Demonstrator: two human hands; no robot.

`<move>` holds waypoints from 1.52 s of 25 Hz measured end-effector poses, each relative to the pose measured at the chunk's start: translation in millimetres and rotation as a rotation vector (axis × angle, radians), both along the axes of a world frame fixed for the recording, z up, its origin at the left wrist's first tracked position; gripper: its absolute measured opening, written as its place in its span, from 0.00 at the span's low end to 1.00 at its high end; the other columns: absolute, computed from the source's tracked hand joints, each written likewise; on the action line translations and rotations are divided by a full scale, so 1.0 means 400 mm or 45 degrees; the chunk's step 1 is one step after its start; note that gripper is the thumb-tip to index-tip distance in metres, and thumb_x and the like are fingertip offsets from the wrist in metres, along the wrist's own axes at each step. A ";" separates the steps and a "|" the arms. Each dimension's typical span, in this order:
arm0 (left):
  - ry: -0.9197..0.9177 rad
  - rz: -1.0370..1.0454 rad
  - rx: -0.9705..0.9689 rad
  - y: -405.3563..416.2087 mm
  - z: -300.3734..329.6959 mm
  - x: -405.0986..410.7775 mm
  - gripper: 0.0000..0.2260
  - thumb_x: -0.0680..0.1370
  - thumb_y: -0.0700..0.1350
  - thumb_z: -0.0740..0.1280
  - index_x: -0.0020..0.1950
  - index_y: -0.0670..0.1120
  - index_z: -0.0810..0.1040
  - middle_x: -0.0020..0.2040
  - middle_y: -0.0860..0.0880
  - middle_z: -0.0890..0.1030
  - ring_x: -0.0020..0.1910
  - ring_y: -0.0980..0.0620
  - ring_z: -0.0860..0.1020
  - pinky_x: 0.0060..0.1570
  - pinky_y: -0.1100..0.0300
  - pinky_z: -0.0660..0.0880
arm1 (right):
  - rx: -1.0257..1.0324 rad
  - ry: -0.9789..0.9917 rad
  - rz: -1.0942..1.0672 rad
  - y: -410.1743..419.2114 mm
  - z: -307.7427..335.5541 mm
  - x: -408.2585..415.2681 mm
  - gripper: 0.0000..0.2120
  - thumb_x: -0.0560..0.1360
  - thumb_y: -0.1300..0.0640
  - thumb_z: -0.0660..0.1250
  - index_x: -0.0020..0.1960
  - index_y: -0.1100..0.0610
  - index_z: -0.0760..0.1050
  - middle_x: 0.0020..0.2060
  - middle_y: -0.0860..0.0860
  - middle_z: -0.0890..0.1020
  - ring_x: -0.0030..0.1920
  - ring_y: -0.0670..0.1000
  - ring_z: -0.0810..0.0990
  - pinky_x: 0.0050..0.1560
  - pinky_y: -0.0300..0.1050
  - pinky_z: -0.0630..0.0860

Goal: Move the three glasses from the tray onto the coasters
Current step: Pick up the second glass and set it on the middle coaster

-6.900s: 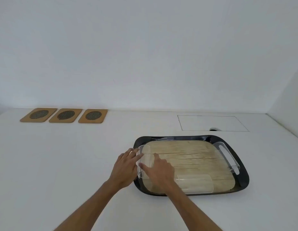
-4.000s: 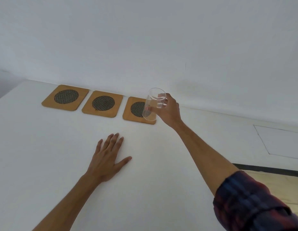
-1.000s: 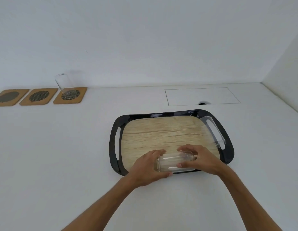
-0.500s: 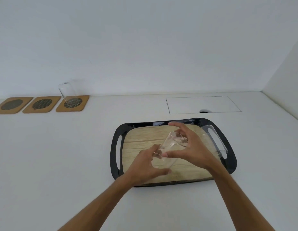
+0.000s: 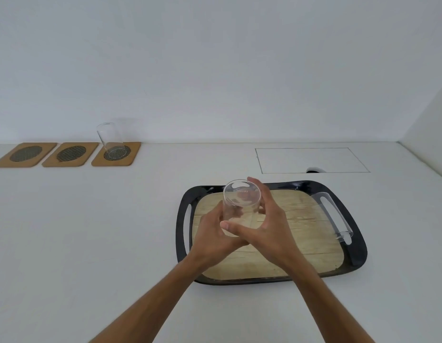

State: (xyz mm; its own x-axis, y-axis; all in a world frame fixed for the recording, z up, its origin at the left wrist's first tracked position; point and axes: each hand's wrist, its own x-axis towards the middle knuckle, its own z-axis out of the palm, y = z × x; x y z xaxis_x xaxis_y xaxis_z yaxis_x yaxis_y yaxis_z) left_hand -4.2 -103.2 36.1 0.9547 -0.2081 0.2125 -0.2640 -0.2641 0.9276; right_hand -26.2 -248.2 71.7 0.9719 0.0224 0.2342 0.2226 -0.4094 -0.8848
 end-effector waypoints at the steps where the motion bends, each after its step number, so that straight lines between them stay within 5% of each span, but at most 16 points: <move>1: -0.006 0.020 -0.002 0.008 0.002 0.002 0.25 0.61 0.52 0.78 0.57 0.54 0.78 0.49 0.58 0.83 0.52 0.57 0.82 0.50 0.62 0.78 | -0.031 -0.008 -0.032 0.015 -0.007 -0.004 0.42 0.60 0.37 0.79 0.70 0.38 0.67 0.52 0.34 0.82 0.57 0.36 0.78 0.58 0.33 0.74; 8: 0.009 -0.078 0.073 0.085 0.024 0.024 0.32 0.64 0.54 0.80 0.65 0.57 0.72 0.57 0.59 0.82 0.59 0.59 0.78 0.57 0.62 0.75 | 0.095 -0.009 -0.027 0.071 0.003 0.031 0.31 0.60 0.46 0.82 0.60 0.43 0.76 0.50 0.42 0.86 0.54 0.45 0.84 0.59 0.50 0.79; 13: -0.073 -0.044 0.122 0.162 0.047 0.052 0.26 0.63 0.50 0.79 0.60 0.54 0.77 0.51 0.61 0.83 0.53 0.60 0.81 0.50 0.67 0.76 | 0.150 0.008 0.050 0.118 0.017 0.058 0.31 0.61 0.50 0.82 0.62 0.39 0.76 0.52 0.41 0.85 0.55 0.45 0.84 0.53 0.41 0.79; 18: -0.175 0.014 0.182 0.229 0.047 0.089 0.27 0.63 0.50 0.79 0.61 0.52 0.77 0.52 0.59 0.84 0.52 0.60 0.81 0.50 0.63 0.78 | 0.166 -0.006 -0.015 0.211 0.009 0.072 0.34 0.61 0.45 0.81 0.63 0.32 0.72 0.56 0.37 0.84 0.58 0.44 0.83 0.58 0.46 0.80; 22: -0.191 0.019 0.172 0.288 0.033 0.119 0.26 0.64 0.52 0.79 0.60 0.53 0.76 0.52 0.64 0.83 0.53 0.62 0.80 0.50 0.67 0.76 | 0.155 -0.007 -0.053 0.278 0.003 0.101 0.32 0.60 0.45 0.81 0.62 0.41 0.75 0.52 0.40 0.85 0.55 0.45 0.84 0.58 0.49 0.81; 25: -0.185 0.037 0.152 0.337 0.024 0.139 0.28 0.65 0.58 0.78 0.62 0.56 0.74 0.54 0.69 0.80 0.55 0.64 0.79 0.52 0.71 0.74 | 0.123 -0.015 -0.055 0.332 0.007 0.131 0.33 0.59 0.45 0.81 0.62 0.44 0.75 0.51 0.37 0.84 0.55 0.43 0.83 0.55 0.41 0.80; 33: 0.070 0.171 0.359 0.577 -0.056 0.216 0.39 0.63 0.62 0.77 0.70 0.52 0.68 0.65 0.53 0.78 0.61 0.53 0.76 0.56 0.60 0.71 | 0.127 0.035 0.019 0.510 -0.010 0.234 0.32 0.61 0.51 0.83 0.61 0.45 0.74 0.52 0.39 0.84 0.55 0.42 0.83 0.54 0.43 0.82; 38: 0.137 0.294 0.583 0.790 -0.137 0.236 0.35 0.69 0.58 0.74 0.72 0.51 0.65 0.68 0.51 0.75 0.68 0.49 0.72 0.63 0.54 0.68 | 0.100 0.067 0.066 0.626 -0.030 0.308 0.31 0.61 0.50 0.83 0.61 0.46 0.75 0.53 0.38 0.83 0.54 0.38 0.81 0.54 0.37 0.80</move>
State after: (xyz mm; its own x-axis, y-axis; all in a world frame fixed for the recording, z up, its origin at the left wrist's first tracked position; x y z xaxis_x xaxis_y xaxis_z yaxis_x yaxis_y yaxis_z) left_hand 90.1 212.9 -18.7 0.9981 -0.0381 0.0476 -0.0608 -0.6890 0.7222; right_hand 97.0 2.3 59.7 0.9809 0.0564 0.1862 0.1943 -0.3277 -0.9246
